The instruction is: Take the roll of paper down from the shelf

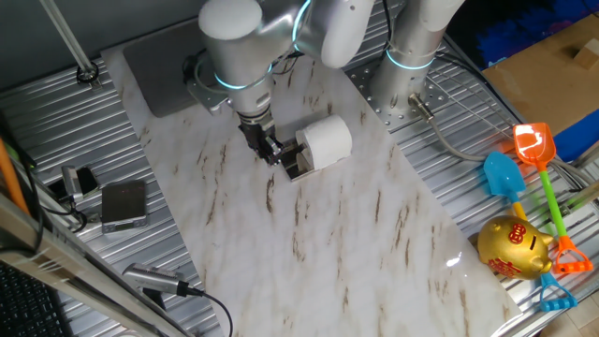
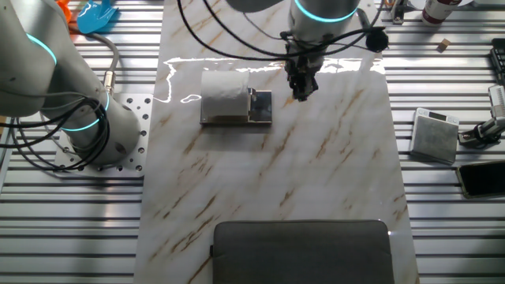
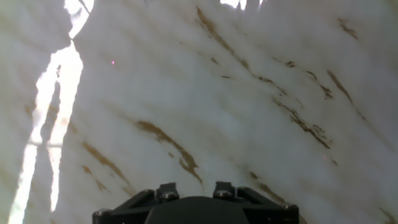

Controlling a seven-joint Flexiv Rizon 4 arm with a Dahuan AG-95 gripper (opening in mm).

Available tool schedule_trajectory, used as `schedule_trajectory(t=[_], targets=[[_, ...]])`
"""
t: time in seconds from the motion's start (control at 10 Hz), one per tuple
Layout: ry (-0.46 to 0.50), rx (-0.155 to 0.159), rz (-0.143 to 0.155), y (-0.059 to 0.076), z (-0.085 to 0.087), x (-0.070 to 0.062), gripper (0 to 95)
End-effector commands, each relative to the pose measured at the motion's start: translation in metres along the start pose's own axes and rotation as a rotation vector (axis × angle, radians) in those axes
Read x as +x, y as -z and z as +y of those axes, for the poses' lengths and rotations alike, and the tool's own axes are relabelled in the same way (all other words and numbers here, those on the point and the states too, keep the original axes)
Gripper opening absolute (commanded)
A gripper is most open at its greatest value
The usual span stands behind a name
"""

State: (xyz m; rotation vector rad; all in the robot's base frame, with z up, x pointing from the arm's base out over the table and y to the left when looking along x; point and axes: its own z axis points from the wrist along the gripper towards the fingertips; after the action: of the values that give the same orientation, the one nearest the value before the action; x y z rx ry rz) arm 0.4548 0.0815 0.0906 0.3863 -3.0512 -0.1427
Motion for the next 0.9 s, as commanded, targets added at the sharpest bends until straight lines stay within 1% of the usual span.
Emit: schedule_trajectory(t=[0.1,0.2,0.3,0.4,0.5,0.7,0.8,0.9], targets=[[0.03,0.0,-0.011,0.0,-0.001,0.0,0.0],[0.063,-0.004,-0.012,0.0,-0.001,0.0,0.0],[0.094,-0.011,-0.014,-0.001,-0.005,-0.004,0.0],[0.108,-0.012,-0.014,-0.002,-0.02,-0.016,0.0],[0.123,-0.02,-0.026,-0.002,-0.043,-0.033,0.0],[0.16,-0.027,-0.029,0.002,-0.077,-0.057,0.0],[0.164,-0.032,-0.032,0.004,-0.093,-0.068,0.0],[0.155,-0.032,-0.032,0.005,-0.099,-0.073,0.0]])
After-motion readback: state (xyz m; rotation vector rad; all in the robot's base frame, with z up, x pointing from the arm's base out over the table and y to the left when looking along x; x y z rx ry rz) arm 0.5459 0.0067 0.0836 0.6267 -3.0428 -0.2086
